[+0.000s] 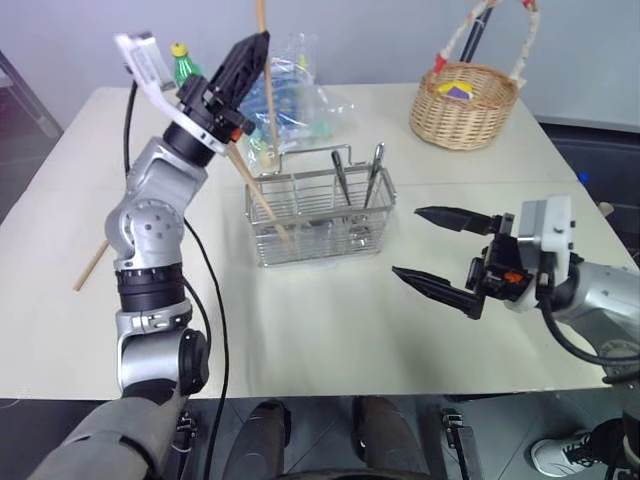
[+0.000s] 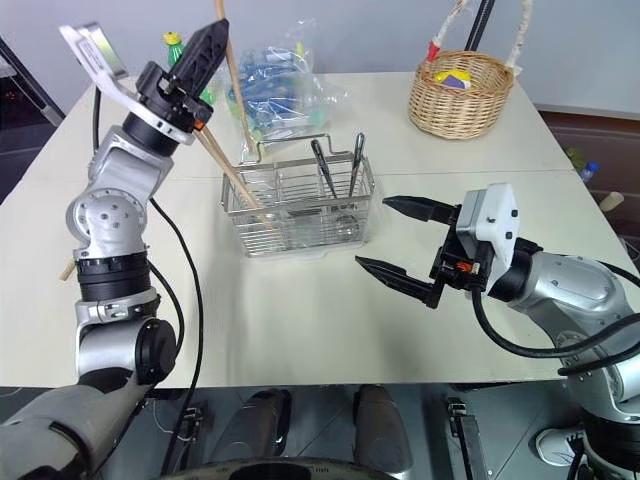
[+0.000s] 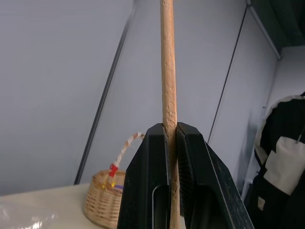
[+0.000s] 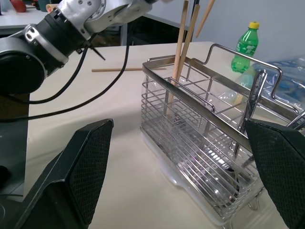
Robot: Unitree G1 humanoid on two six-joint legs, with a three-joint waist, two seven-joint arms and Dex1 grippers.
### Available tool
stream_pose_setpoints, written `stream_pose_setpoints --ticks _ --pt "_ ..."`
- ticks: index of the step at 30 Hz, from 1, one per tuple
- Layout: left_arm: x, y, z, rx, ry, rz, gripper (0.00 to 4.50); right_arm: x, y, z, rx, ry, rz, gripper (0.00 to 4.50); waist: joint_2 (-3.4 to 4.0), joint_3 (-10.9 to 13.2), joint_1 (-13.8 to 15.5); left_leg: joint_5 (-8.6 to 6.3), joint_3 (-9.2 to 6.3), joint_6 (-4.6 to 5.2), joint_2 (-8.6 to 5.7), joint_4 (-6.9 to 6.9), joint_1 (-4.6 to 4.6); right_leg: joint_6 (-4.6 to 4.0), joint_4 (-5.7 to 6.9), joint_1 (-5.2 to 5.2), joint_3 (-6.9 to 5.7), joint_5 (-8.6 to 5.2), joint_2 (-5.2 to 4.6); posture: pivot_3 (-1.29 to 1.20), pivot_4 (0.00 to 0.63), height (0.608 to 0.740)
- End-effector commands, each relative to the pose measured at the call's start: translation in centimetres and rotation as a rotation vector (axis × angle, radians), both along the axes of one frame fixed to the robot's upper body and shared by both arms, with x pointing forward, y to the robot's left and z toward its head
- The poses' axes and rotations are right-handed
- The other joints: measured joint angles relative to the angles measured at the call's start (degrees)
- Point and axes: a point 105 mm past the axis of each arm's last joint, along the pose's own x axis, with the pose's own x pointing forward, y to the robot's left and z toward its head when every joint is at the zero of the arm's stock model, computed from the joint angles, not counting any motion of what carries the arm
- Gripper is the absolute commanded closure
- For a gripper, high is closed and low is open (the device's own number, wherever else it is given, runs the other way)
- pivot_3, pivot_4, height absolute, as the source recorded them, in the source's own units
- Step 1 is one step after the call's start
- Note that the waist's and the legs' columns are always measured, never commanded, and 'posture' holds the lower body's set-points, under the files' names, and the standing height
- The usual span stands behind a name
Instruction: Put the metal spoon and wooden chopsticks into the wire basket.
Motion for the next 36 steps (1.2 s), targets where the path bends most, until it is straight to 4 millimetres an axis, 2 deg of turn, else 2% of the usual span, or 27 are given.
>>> stream_pose_setpoints --ticks 1,14,22,25,31,32,36 --pt "-1.0 -0.1 0.2 0.024 -0.034 -0.012 4.48 -0.5 0.5 0.7 0.009 -0.055 0.016 0.0 0.0 0.0 0.03 0.0 0.0 0.0 0.0 0.0 -0.01 0.0 0.0 0.0 0.0 0.0 0.0 0.0 0.15 0.74" --pt "-1.7 0.3 -3.5 0.119 0.048 0.003 4.48 -0.3 0.8 0.5 0.021 -0.054 0.022 0.0 0.01 0.0 -0.06 0.0 0.0 0.0 0.0 -0.01 0.01 -0.01 -0.01 0.0 0.0 0.0 0.0 0.0 0.15 0.74" --pt "-2.0 -0.3 -6.2 0.16 0.101 0.003 4.48 -0.1 0.8 0.7 0.017 -0.062 0.03 0.0 0.01 -0.01 0.09 0.0 0.0 0.0 0.0 -0.01 0.0 -0.01 -0.03 0.0 0.01 -0.01 0.0 0.0 0.15 0.74" --pt "-2.1 -0.6 -6.7 0.166 0.111 0.0 3.39 0.0 0.8 0.7 0.016 -0.064 0.031 0.0 0.02 -0.01 0.02 0.0 0.0 0.0 0.0 -0.01 0.0 -0.01 -0.03 0.0 0.01 -0.01 0.0 0.0 0.15 0.74" --pt "-2.2 -0.8 -6.7 0.166 0.114 -0.008 0.29 -0.1 0.9 0.7 0.02 -0.064 0.03 0.0 0.01 -0.01 0.08 0.0 0.0 0.01 0.0 -0.01 0.0 -0.02 -0.04 0.01 0.01 -0.01 0.0 0.0 0.15 0.74" --pt "-2.2 -0.8 -6.5 0.167 0.11 0.002 0.02 0.0 0.9 0.7 0.021 -0.064 0.029 0.0 0.02 -0.01 0.06 0.0 0.0 0.0 0.0 -0.01 0.0 -0.02 -0.04 0.01 0.01 -0.01 0.0 0.0 0.15 0.74" --pt "-2.2 -0.4 -5.5 0.149 0.094 0.003 0.02 0.0 0.9 0.7 0.022 -0.063 0.027 0.0 0.01 -0.01 0.06 0.0 0.0 0.01 0.0 -0.01 0.01 -0.02 -0.03 0.01 0.01 -0.01 0.0 0.0 0.15 0.74"
